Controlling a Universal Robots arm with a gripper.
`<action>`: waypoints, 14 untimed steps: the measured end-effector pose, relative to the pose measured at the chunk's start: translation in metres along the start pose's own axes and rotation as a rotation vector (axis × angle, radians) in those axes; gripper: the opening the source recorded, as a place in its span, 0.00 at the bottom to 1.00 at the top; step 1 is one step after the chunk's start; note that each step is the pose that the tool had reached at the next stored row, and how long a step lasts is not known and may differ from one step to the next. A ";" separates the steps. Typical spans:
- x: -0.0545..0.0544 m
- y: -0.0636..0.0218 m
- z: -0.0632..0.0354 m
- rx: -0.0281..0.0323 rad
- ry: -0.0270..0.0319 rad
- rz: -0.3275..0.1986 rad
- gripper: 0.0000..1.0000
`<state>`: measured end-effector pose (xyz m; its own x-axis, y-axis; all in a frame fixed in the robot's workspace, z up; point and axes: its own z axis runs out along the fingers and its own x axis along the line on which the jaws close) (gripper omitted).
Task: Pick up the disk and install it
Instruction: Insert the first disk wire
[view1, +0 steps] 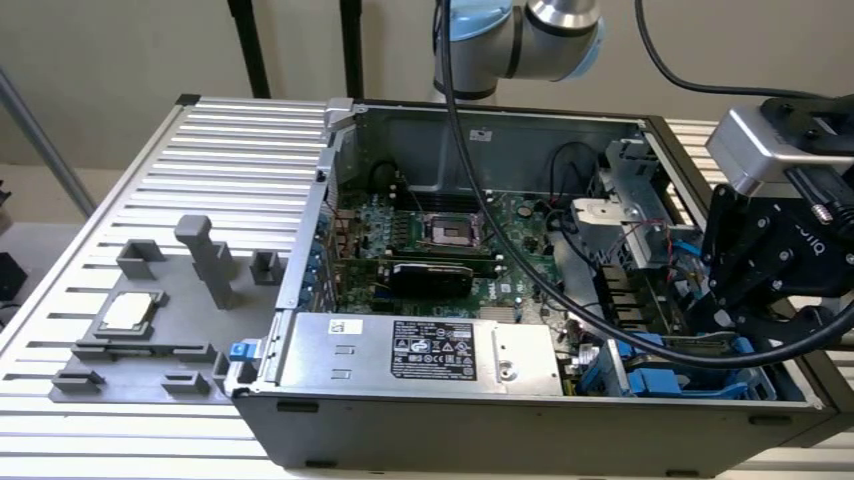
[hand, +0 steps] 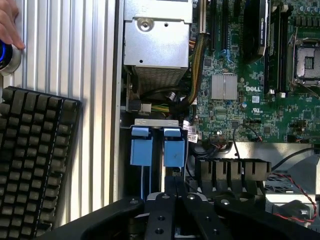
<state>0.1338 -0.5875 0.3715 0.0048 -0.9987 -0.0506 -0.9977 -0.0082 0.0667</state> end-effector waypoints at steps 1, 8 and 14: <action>0.000 0.0000 0.0000 0.0000 0.0000 0.000 0.13; 0.000 -0.0071 -0.0008 -0.0006 -0.0031 0.000 0.13; 0.000 -0.0334 -0.0067 -0.0089 -0.0127 0.000 0.13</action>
<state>0.1676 -0.5875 0.3760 0.0043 -0.9980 -0.0633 -0.9971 -0.0091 0.0755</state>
